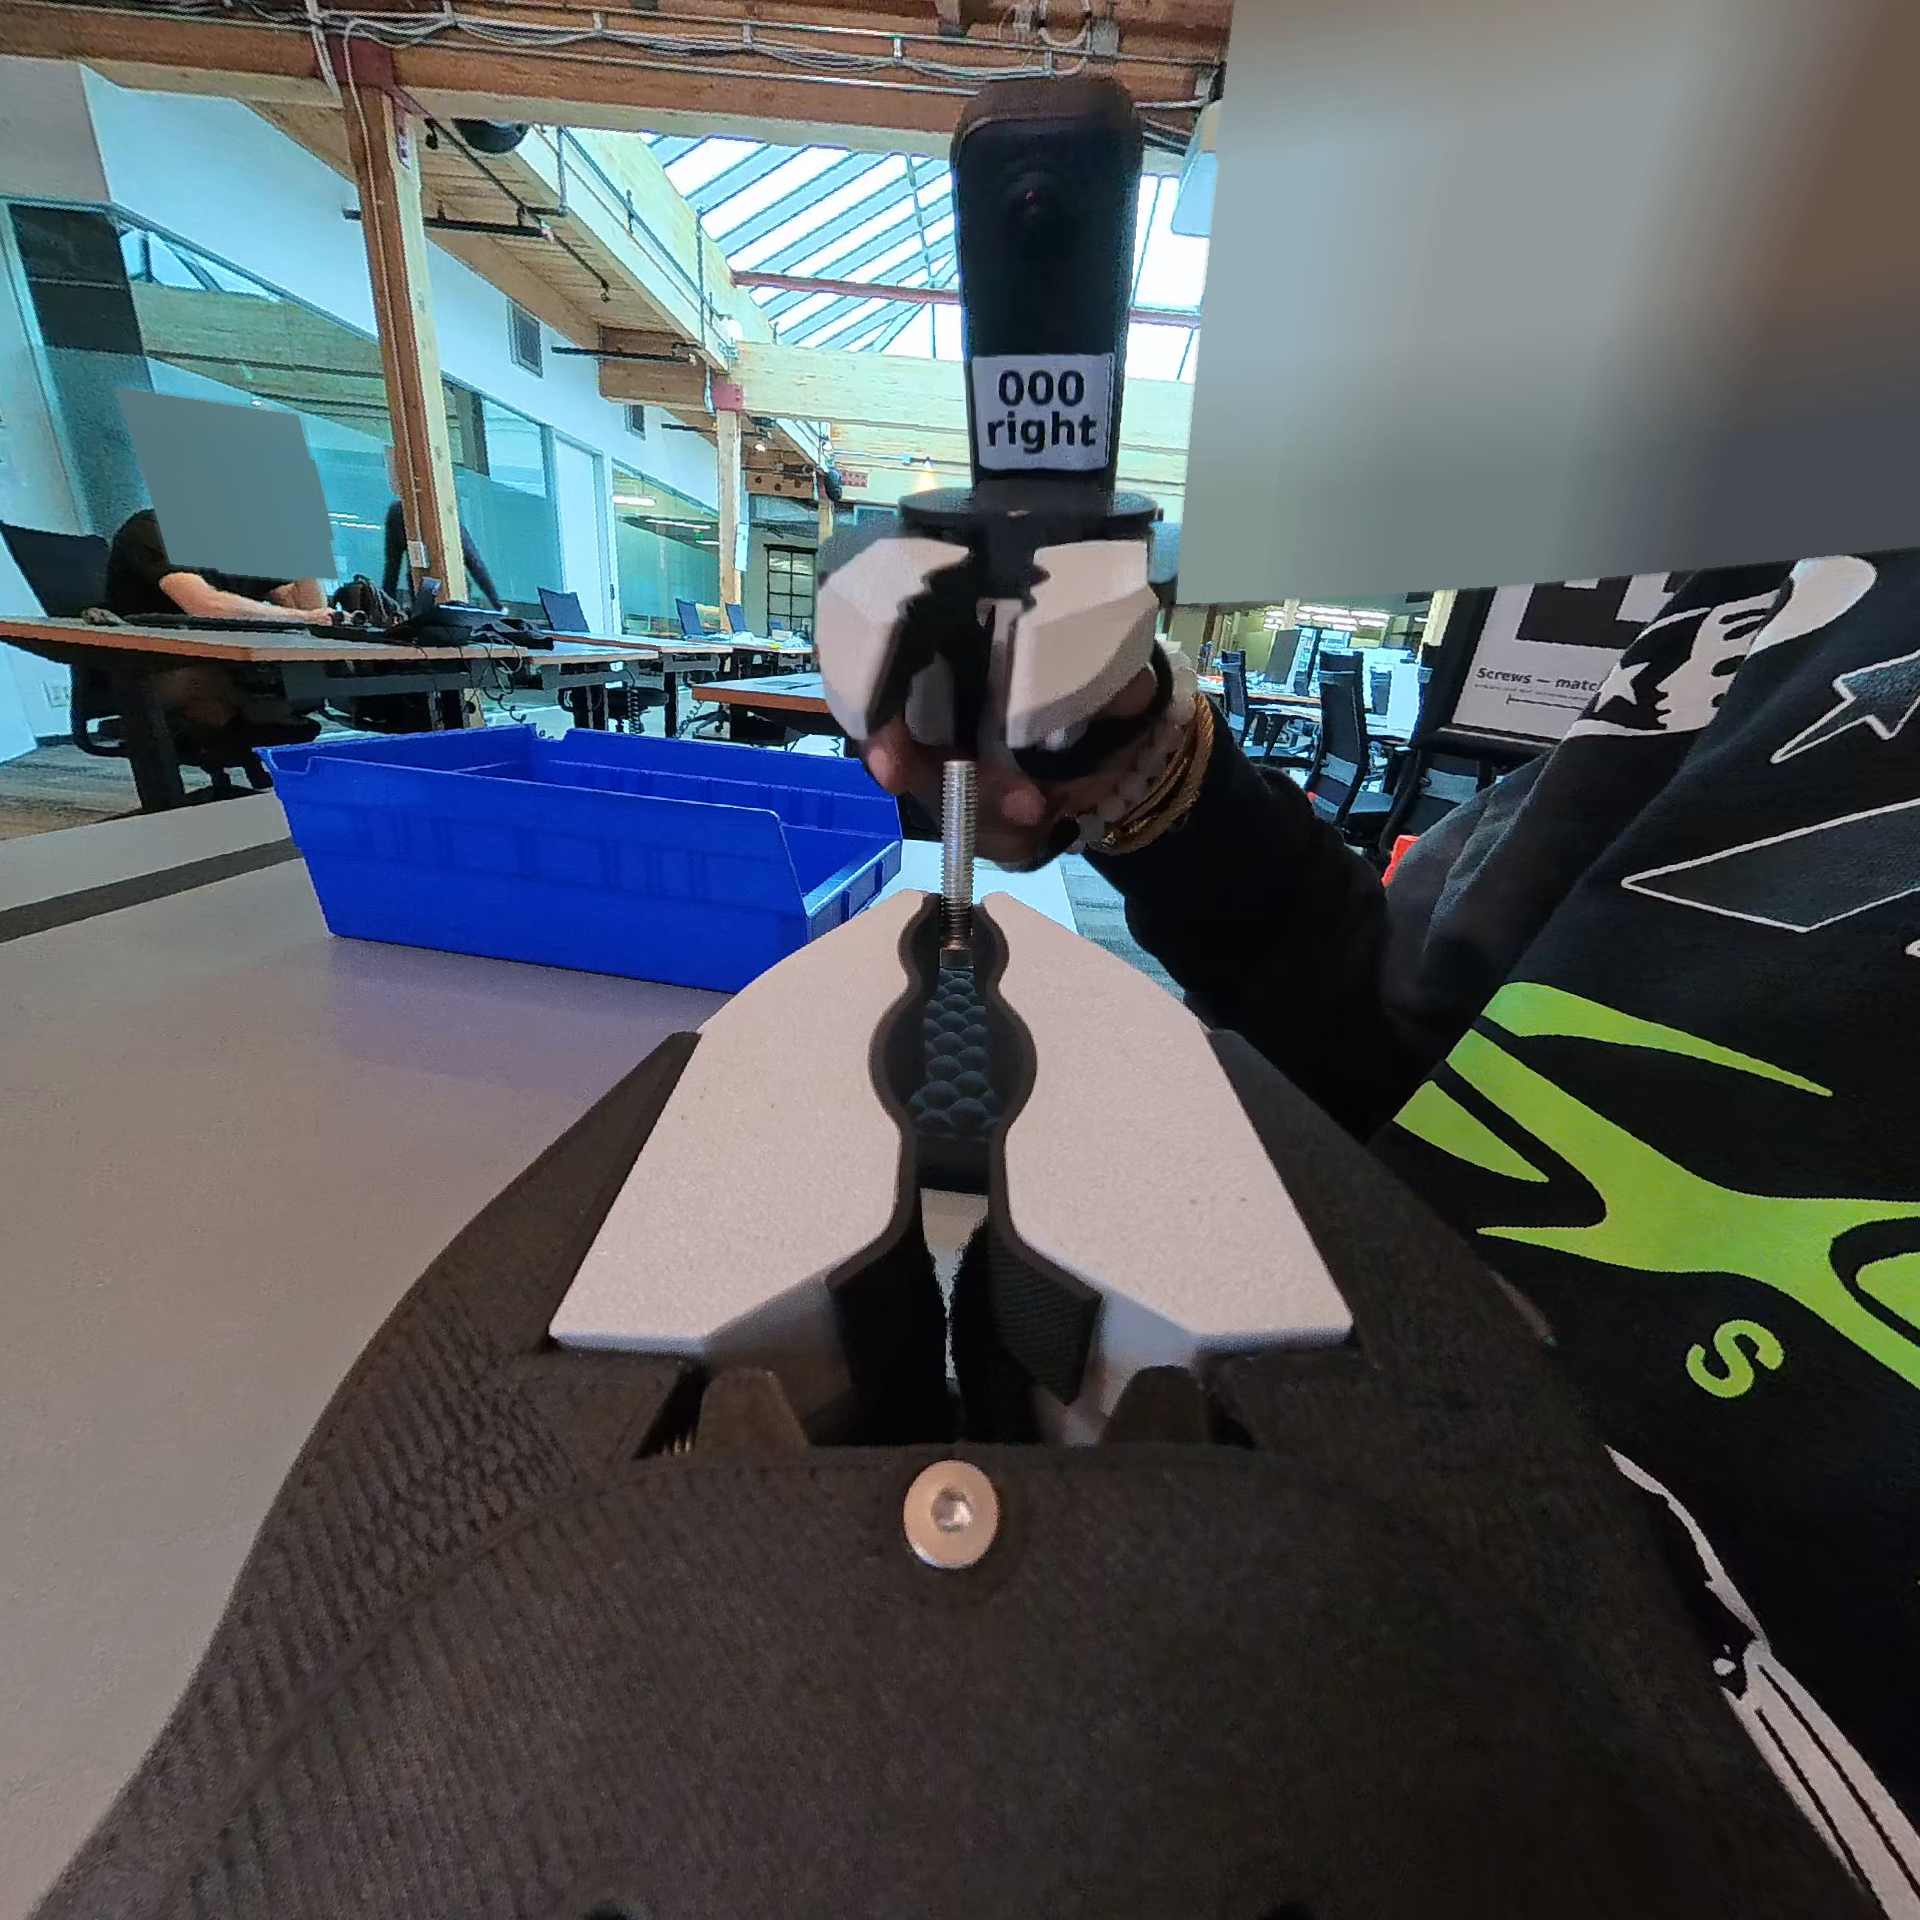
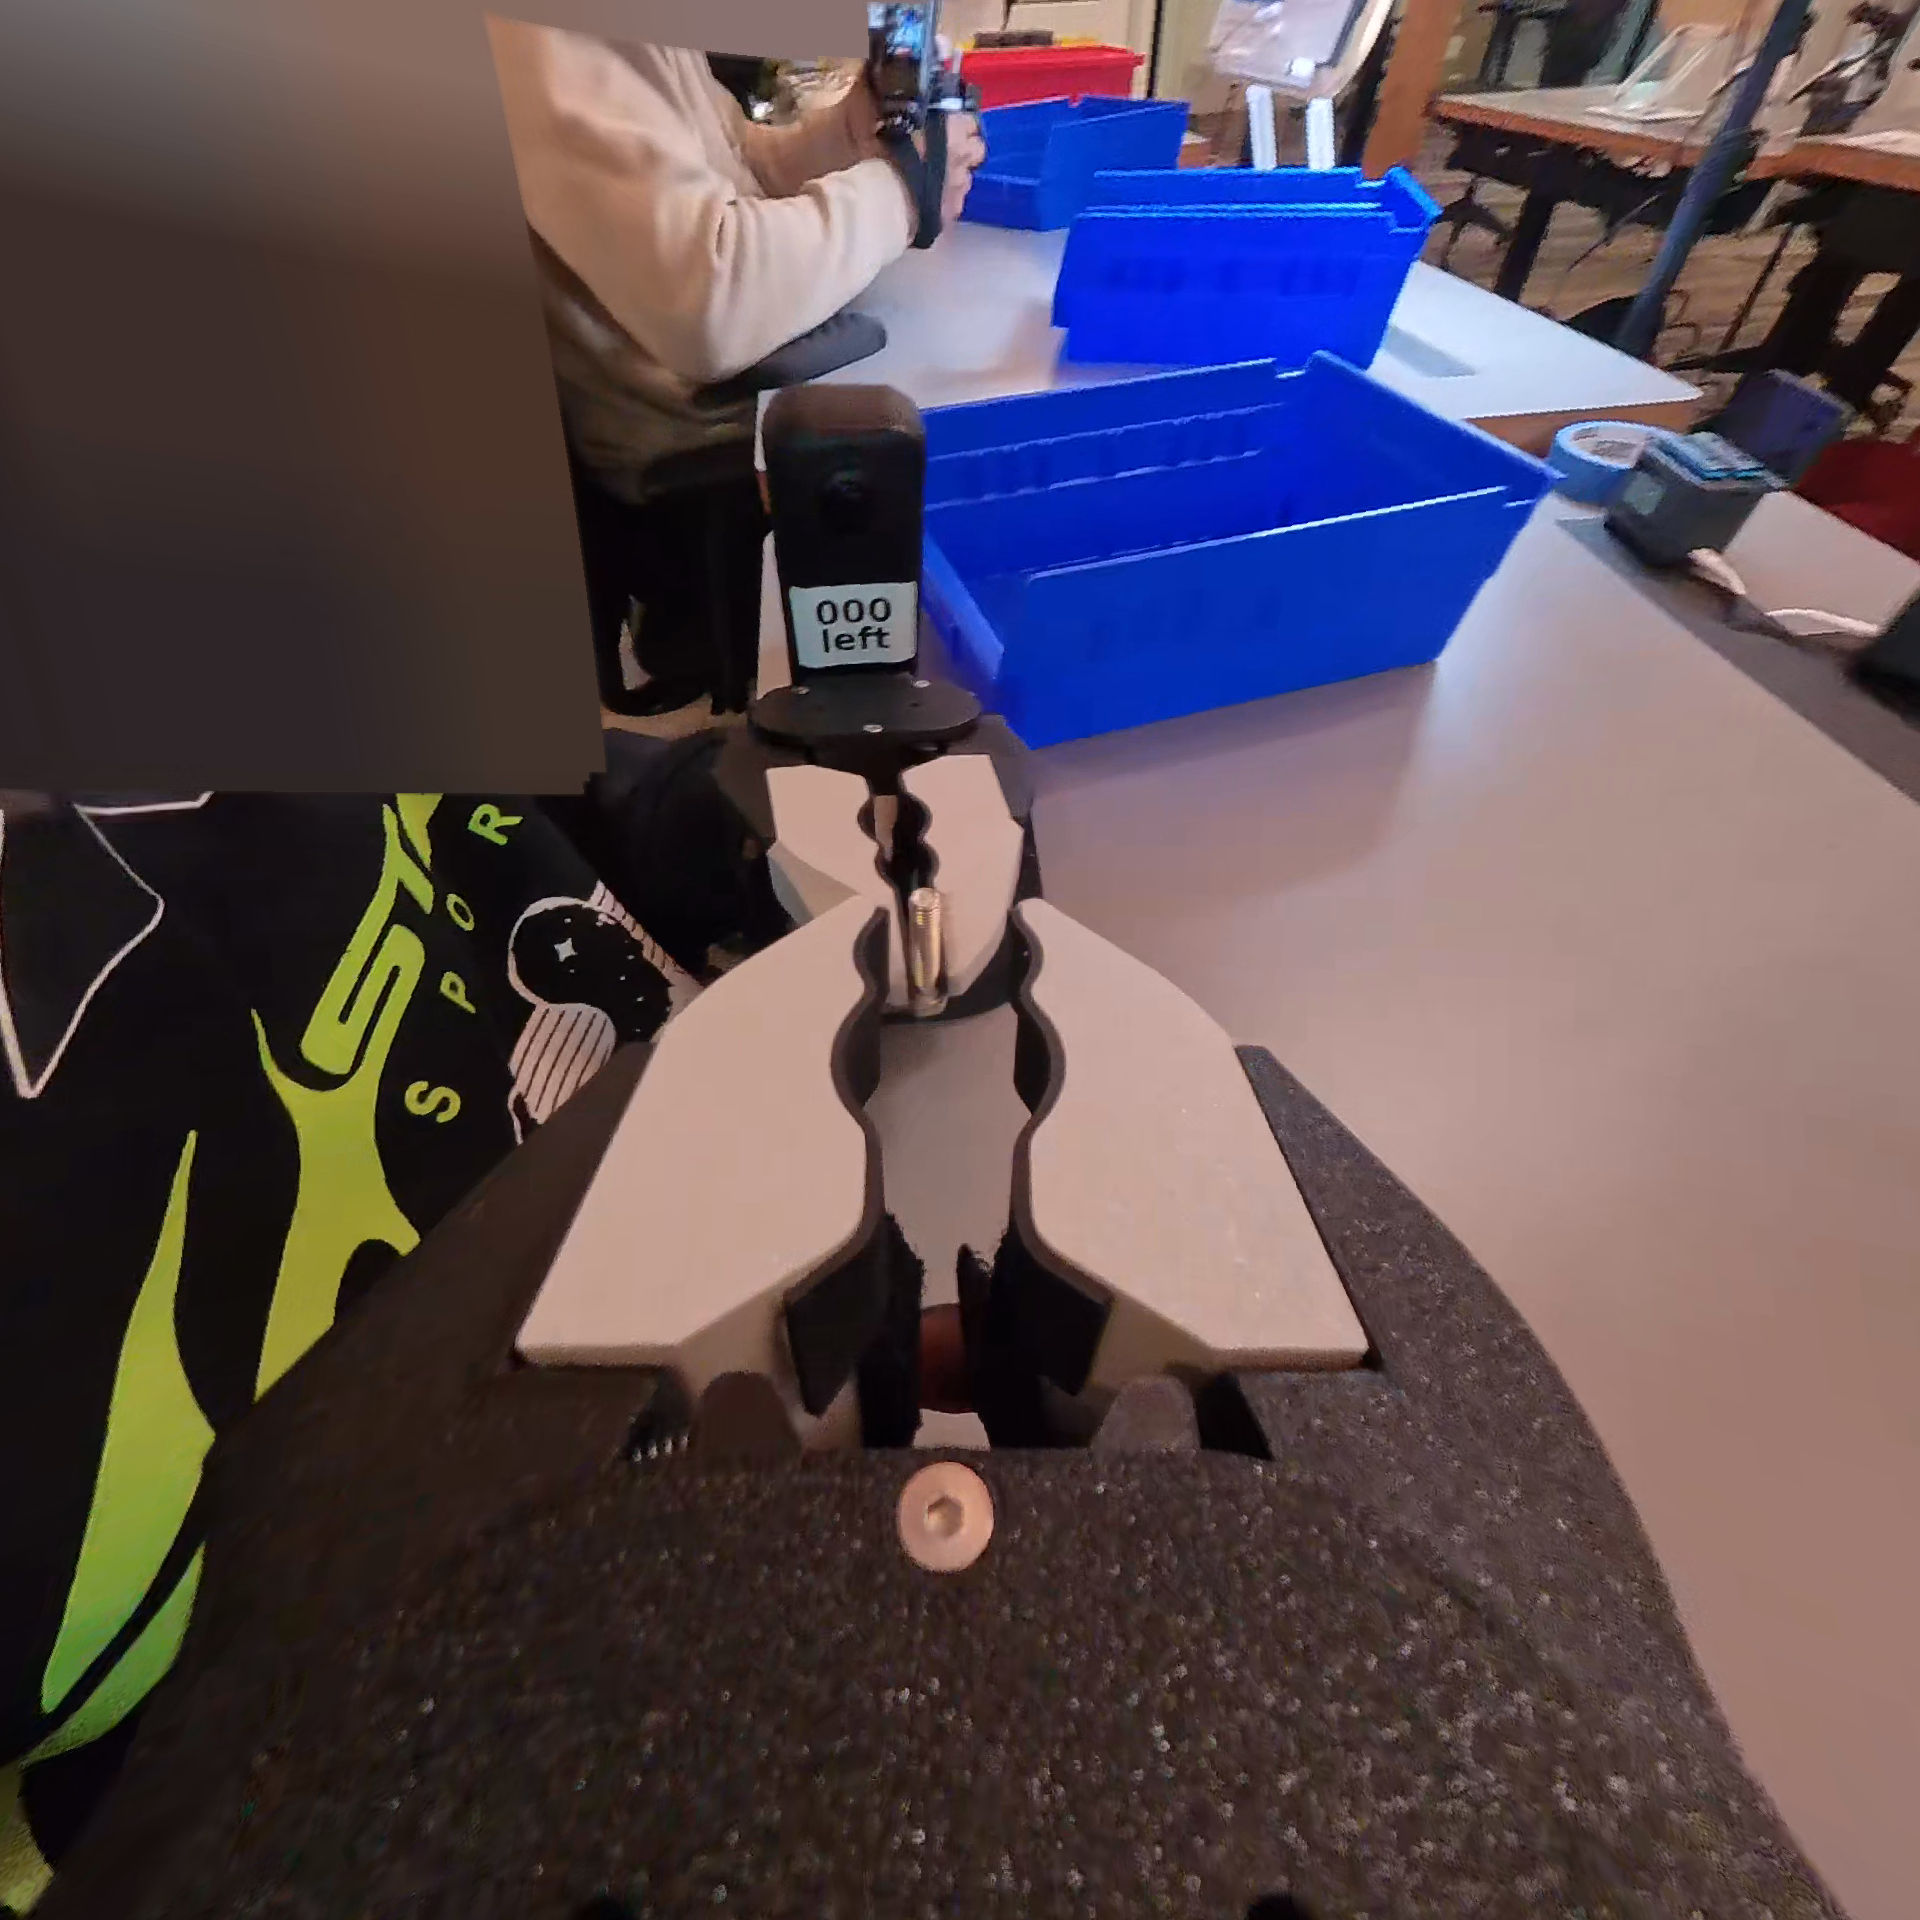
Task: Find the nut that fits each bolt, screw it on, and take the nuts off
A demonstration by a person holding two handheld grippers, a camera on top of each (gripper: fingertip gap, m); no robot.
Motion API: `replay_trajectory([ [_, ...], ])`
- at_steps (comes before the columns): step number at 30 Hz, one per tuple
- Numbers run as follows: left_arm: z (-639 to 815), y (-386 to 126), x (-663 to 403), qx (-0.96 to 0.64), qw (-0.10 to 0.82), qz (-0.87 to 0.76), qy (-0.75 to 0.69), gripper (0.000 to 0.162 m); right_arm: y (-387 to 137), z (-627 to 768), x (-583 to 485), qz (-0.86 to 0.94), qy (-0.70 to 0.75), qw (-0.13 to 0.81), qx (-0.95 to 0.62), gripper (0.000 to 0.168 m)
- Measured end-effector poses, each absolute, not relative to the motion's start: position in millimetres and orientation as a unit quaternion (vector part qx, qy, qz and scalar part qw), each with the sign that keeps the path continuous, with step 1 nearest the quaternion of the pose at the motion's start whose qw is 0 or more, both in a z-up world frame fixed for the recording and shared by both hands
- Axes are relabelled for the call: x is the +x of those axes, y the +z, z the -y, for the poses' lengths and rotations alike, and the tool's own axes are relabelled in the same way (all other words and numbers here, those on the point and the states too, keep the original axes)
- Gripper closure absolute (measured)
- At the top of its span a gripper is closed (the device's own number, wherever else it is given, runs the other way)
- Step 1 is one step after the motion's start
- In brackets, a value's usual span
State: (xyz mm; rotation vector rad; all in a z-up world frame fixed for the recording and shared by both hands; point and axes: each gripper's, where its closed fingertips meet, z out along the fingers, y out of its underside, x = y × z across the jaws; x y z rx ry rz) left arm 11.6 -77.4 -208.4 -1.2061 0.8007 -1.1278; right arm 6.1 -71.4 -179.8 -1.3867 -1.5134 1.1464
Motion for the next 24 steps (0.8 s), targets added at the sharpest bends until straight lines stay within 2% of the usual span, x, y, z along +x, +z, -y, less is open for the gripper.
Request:
replay_trajectory([
  [4,78,-209,12,-0.522,0.607,-0.348,-0.488,0.156,-187,77,-2,0.602,0.458,0.372,-0.538,0.152],
  [6,78,-209,12,-0.522,0.607,-0.348,-0.488,0.157,-187,79,-4,0.603,0.462,0.371,-0.534,0.161],
  [10,76,-207,11,-0.524,0.610,-0.339,-0.489,0.156,-187,77,-2,0.606,0.453,0.376,-0.535,0.162],
  [12,73,-205,8,-0.523,0.614,-0.324,-0.494,0.150,-186,70,1,0.603,0.443,0.385,-0.540,0.162],
  [17,68,-204,6,-0.530,0.612,-0.301,-0.503,0.128,-162,14,38,0.548,0.374,0.468,-0.584,0.162],
  [21,68,-206,7,-0.532,0.615,-0.306,-0.495,0.122,-140,-74,110,0.432,0.248,0.559,-0.663,0.162],
  [24,68,-205,7,-0.531,0.616,-0.304,-0.496,0.122,-141,-132,167,0.342,0.184,0.582,-0.715,0.162],
])
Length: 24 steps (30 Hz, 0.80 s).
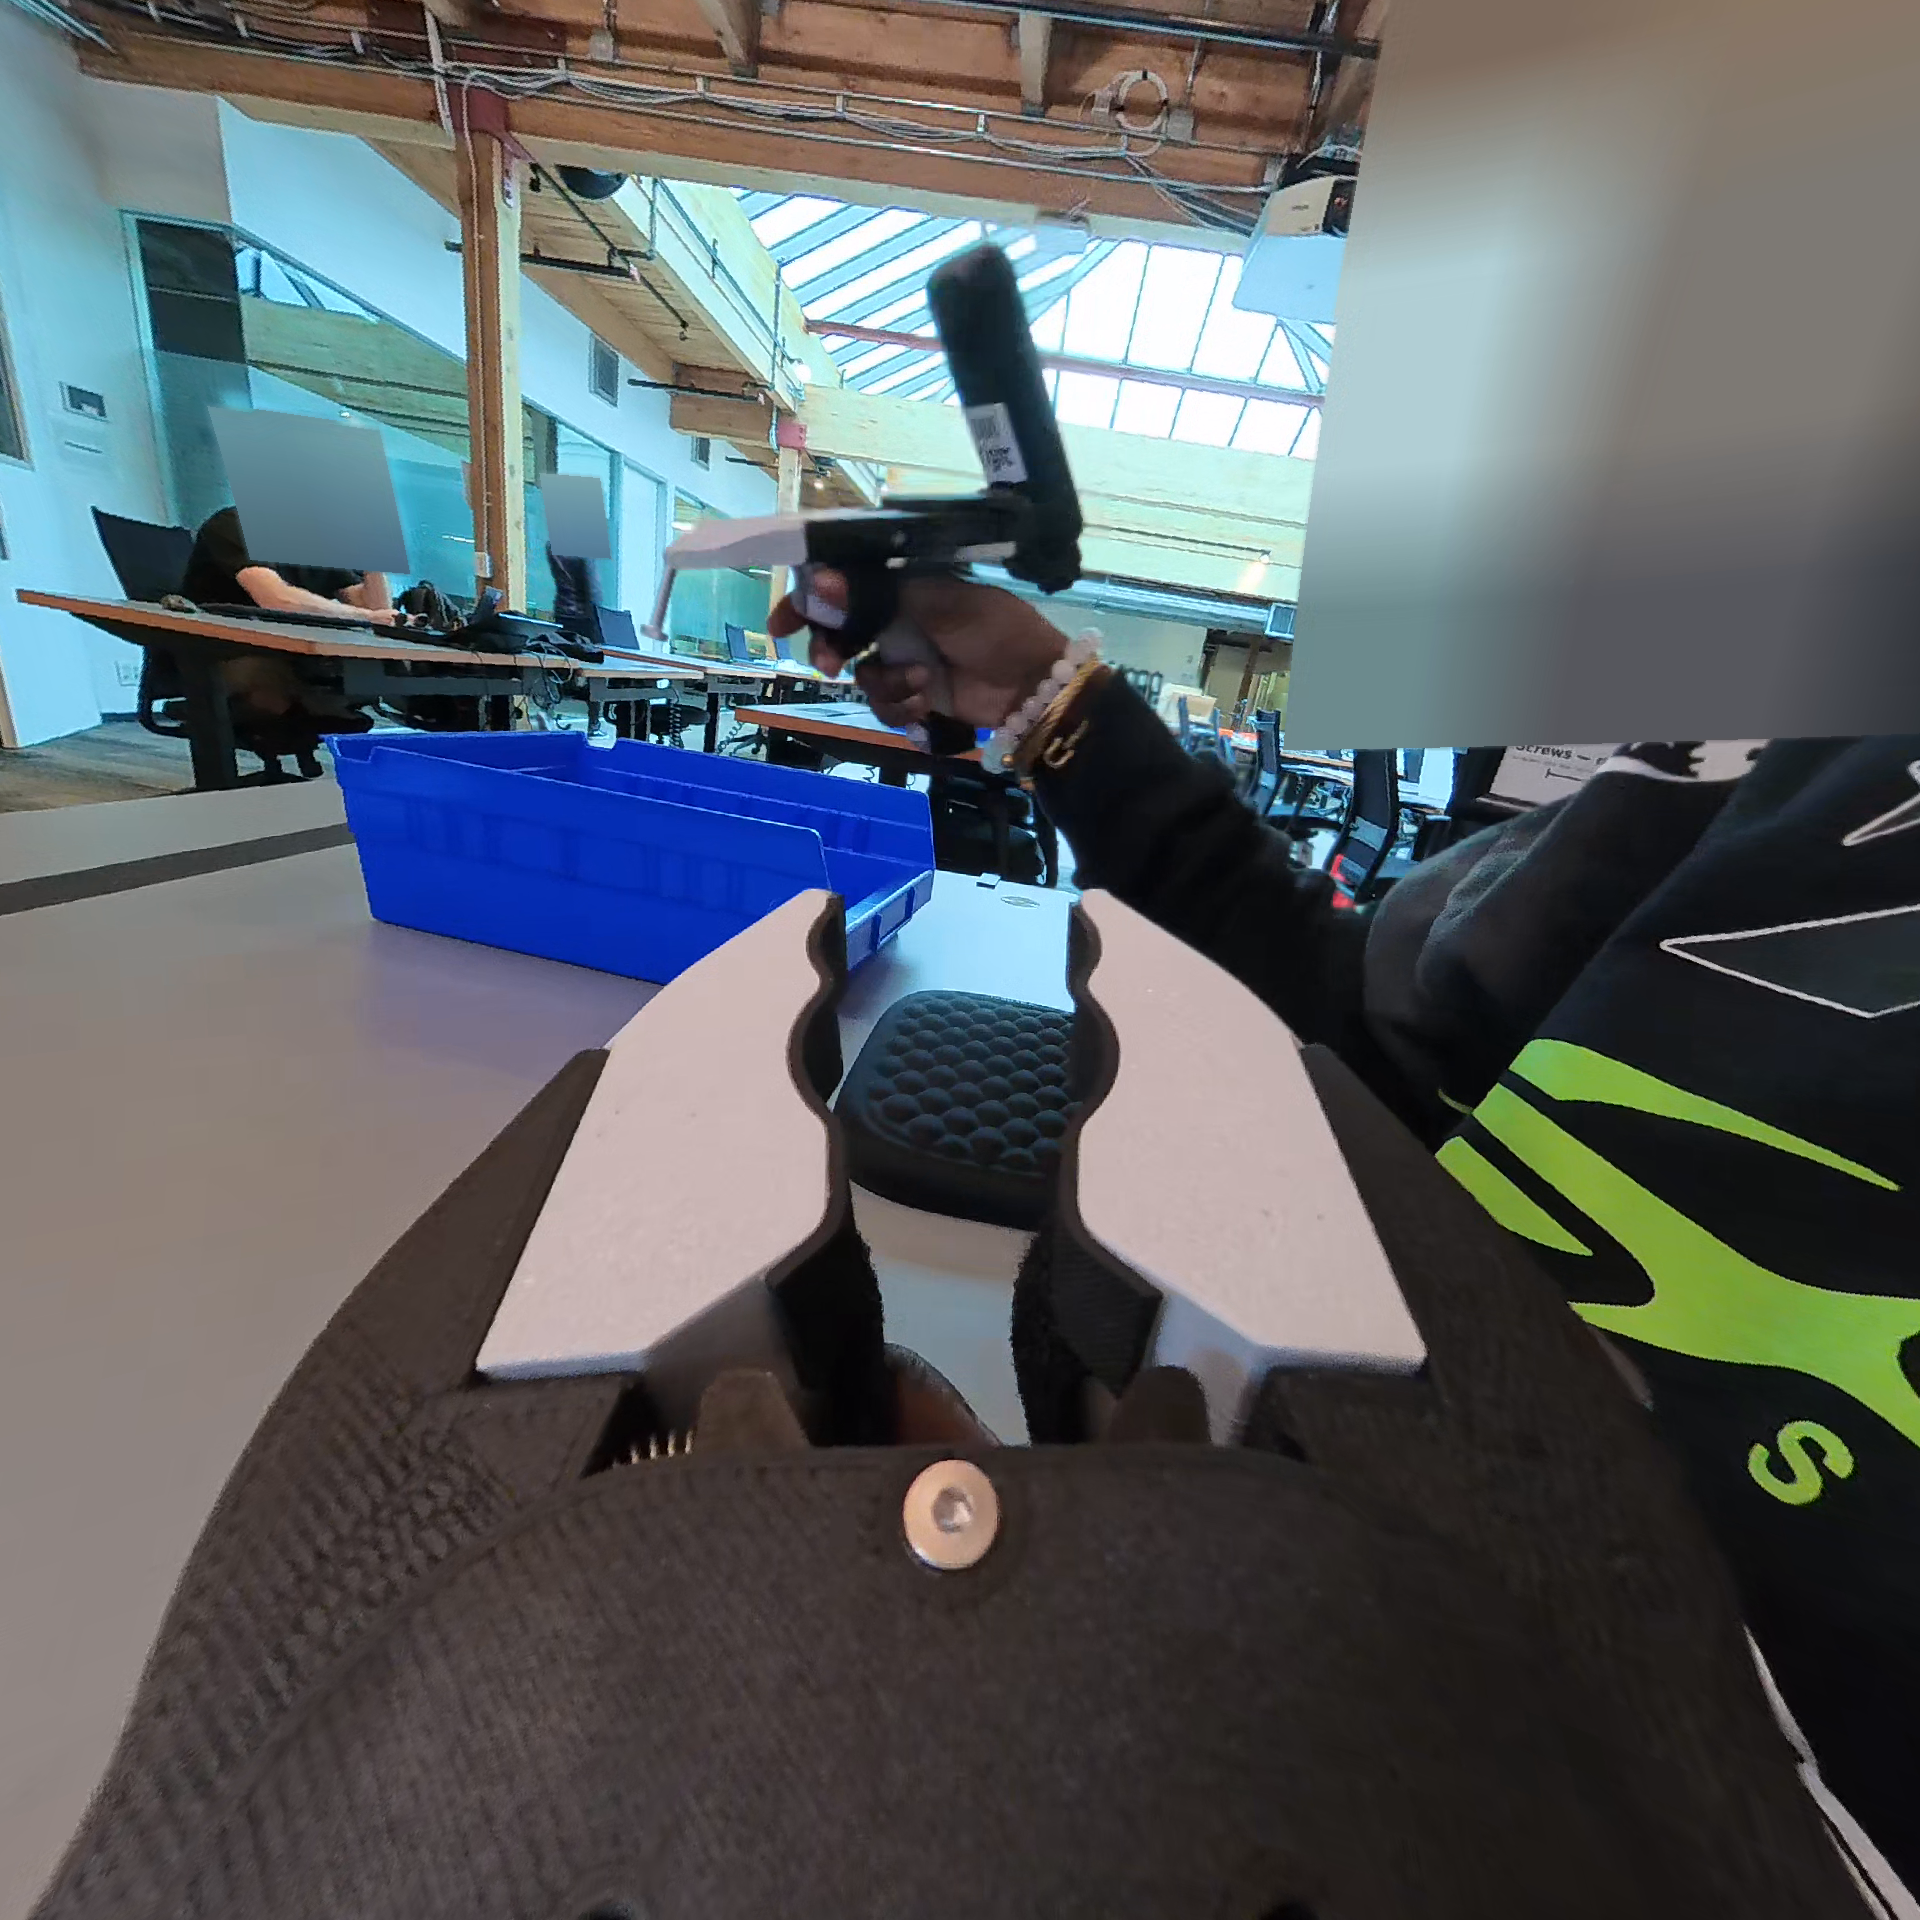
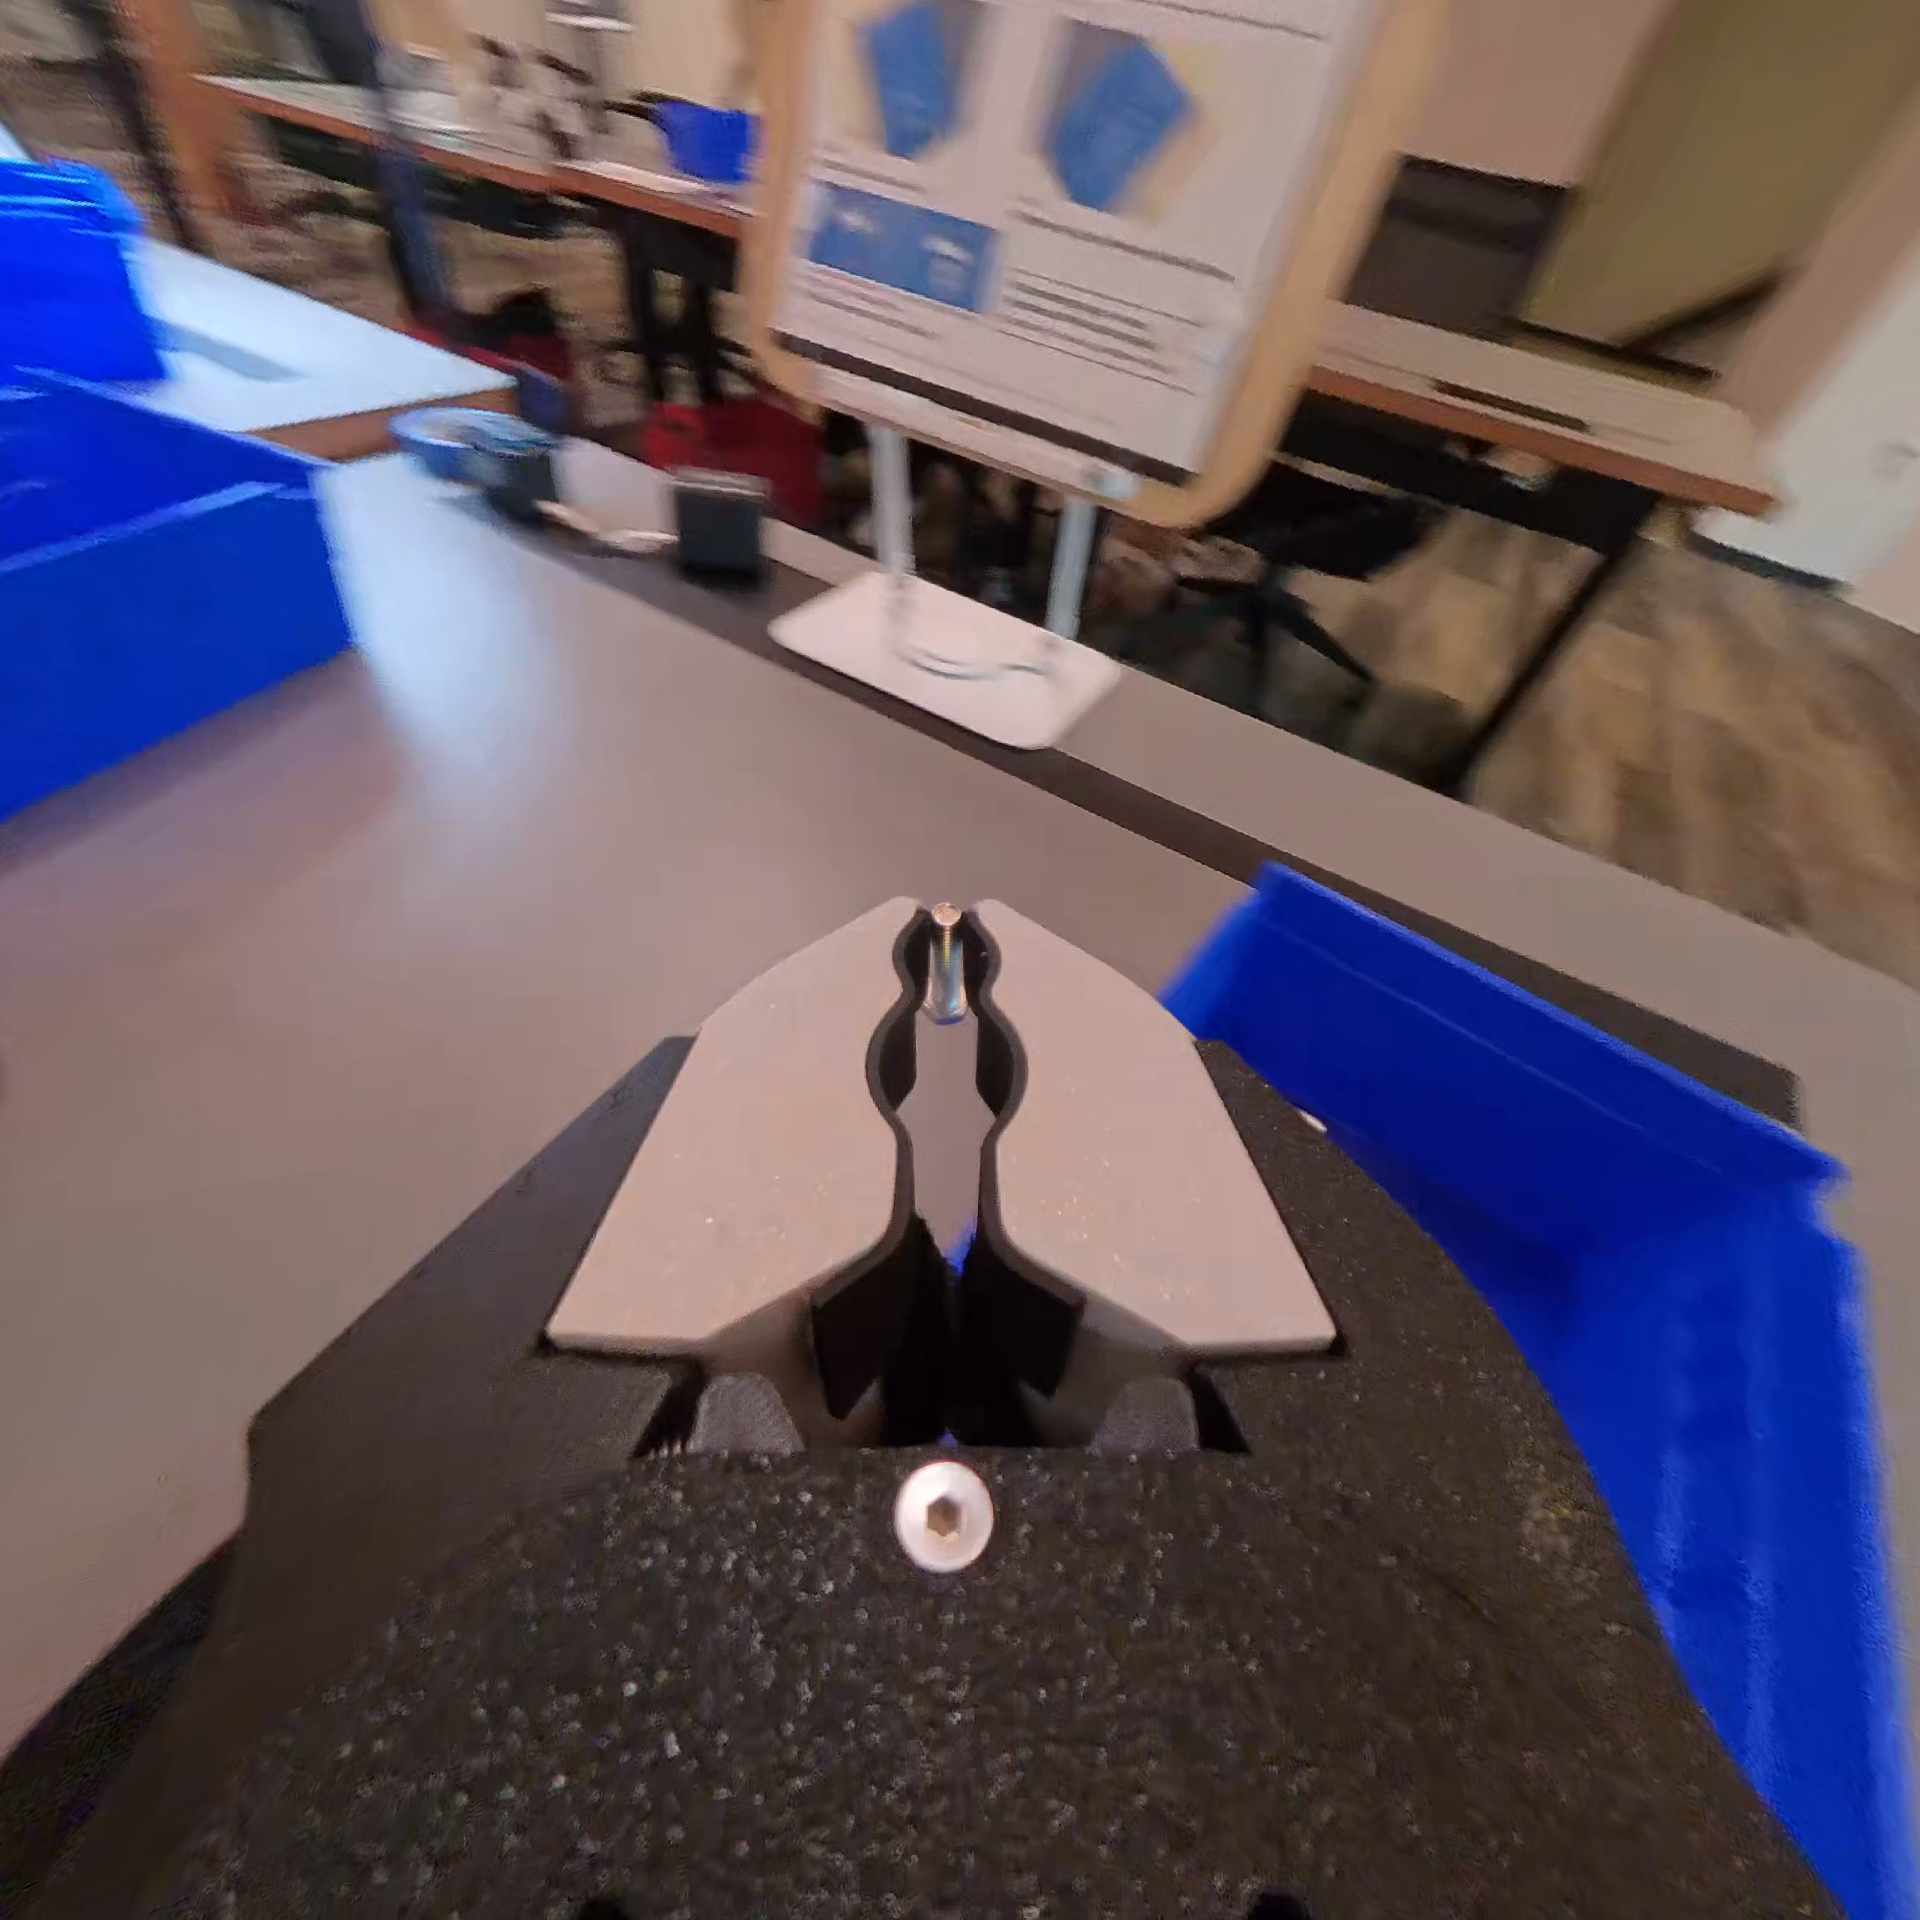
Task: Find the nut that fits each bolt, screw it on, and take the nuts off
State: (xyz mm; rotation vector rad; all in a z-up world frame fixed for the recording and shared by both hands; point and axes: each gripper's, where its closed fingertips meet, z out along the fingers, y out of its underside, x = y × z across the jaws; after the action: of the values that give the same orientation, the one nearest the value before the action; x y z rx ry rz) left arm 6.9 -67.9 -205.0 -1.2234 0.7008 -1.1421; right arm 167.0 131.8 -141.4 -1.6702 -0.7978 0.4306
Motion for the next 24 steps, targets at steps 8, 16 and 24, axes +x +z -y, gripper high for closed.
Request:
replay_trajectory([
  [8,67,-206,7,-0.533,0.613,-0.304,-0.497,0.121,-218,-220,266,0.195,0.080,0.529,-0.822,0.162],
  [16,67,-206,7,-0.536,0.611,-0.304,-0.497,0.122,-286,-234,303,0.126,0.054,0.444,-0.886,0.162],
  [24,67,-207,8,-0.538,0.610,-0.307,-0.493,0.122,-302,-242,309,0.114,0.056,0.432,-0.893,0.162],
])
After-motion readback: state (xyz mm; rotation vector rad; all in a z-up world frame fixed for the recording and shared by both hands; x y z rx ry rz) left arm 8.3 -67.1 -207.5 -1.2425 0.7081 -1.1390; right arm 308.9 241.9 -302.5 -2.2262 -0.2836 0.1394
